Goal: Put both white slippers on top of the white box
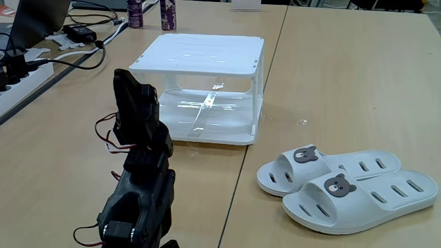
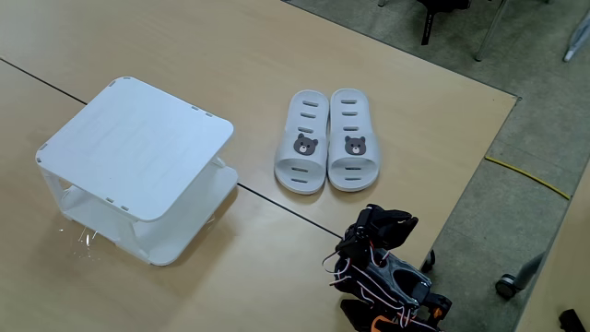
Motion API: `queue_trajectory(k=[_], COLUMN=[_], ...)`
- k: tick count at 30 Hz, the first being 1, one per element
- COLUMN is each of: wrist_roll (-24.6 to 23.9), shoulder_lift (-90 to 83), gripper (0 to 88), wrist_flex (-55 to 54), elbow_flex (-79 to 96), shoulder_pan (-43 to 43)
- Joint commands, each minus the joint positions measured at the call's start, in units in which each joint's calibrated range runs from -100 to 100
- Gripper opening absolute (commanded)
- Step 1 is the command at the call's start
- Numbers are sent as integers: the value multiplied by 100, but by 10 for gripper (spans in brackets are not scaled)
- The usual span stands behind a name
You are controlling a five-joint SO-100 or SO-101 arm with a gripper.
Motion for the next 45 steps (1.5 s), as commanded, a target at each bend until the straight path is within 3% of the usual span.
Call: queue_trajectory(k=[1,8,29,39,45], wrist_roll=[42,42,42,42,42], shoulder_lift=[36,659,9494,10739,11286], gripper=[7,7,7,7,7], wrist_flex=[250,1036,906,509,509], elbow_flex=[54,81,0,-54,-217], shoulder_pan=[40,156,221,262,1282])
